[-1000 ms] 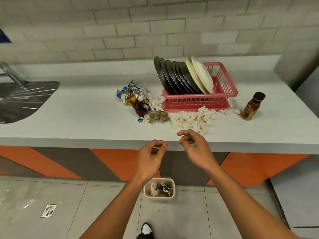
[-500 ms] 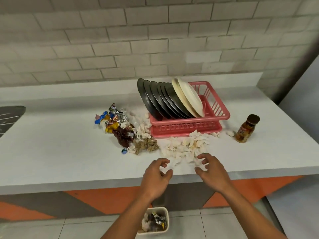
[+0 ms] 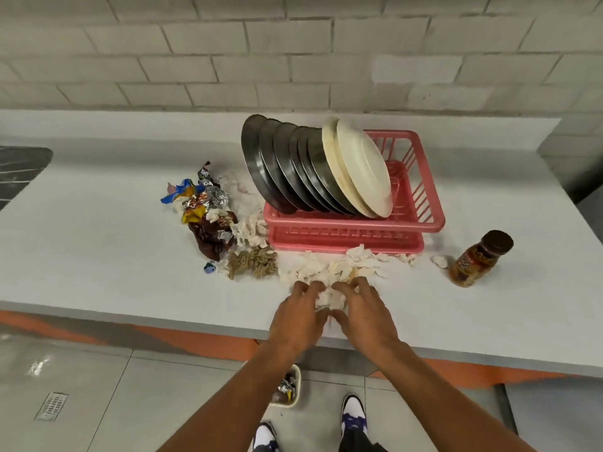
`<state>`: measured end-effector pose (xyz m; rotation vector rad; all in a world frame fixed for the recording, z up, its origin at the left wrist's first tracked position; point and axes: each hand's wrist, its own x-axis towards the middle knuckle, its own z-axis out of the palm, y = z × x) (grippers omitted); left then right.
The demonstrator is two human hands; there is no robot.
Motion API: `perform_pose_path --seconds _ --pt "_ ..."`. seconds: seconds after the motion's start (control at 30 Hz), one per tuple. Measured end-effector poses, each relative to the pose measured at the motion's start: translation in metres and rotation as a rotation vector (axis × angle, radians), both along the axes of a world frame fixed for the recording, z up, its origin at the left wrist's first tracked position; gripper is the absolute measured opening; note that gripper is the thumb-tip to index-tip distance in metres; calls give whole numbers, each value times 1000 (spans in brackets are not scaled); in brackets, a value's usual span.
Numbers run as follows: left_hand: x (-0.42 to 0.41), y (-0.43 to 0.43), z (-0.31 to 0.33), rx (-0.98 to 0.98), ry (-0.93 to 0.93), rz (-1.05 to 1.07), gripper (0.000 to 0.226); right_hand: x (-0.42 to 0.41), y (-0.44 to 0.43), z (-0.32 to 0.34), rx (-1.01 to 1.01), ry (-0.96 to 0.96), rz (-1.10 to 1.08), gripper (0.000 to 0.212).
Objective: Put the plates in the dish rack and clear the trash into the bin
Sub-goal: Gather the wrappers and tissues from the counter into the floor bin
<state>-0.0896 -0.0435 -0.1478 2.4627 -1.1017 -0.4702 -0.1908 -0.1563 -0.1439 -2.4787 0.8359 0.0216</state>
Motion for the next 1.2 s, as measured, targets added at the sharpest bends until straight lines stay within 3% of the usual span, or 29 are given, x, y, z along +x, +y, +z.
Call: perform_pose_path --seconds 0.2,0.33,0.57,0.73,0.97,1.2 --pt "-13 -13 -6 17 -40 78 34 -4 -14 -14 33 -90 87 26" --pt "-20 -6 -8 -107 22 195 27 -9 -22 -15 141 -215 35 14" --pt "-14 4 21 -437 338 401 13 -18 -27 8 446 -485 -154 16" --pt "3 18 54 -613 600 462 16 -13 -20 36 636 -605 -267 11" --pt "29 52 77 -732 755 415 8 9 15 68 686 -754 -345 13" --pt "55 93 90 -813 838 399 4 21 43 99 612 -878 -361 12"
